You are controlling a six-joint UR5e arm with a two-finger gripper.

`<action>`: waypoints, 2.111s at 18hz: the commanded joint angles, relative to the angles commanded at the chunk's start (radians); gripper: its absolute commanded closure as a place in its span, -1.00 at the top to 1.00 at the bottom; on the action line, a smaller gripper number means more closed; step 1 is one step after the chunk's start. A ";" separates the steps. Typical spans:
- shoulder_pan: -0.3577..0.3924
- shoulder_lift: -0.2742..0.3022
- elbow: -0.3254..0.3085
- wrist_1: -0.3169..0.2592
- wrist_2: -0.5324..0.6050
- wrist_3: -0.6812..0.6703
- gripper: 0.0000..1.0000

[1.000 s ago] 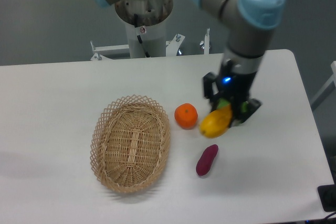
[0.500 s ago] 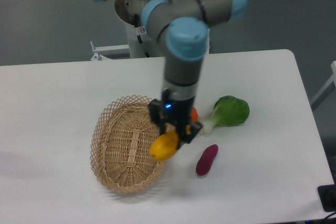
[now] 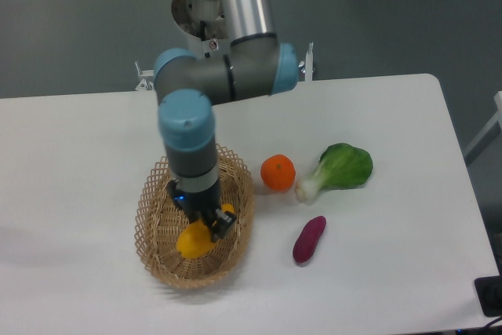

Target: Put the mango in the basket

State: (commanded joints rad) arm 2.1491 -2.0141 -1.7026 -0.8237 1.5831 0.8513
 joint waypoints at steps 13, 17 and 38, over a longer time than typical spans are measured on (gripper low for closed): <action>-0.008 0.009 0.011 -0.002 0.005 0.015 1.00; 0.035 0.028 0.087 -0.028 0.002 0.018 1.00; 0.474 0.155 0.308 -0.503 -0.117 0.684 1.00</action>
State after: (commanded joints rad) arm 2.6230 -1.8592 -1.3944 -1.3269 1.4665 1.5353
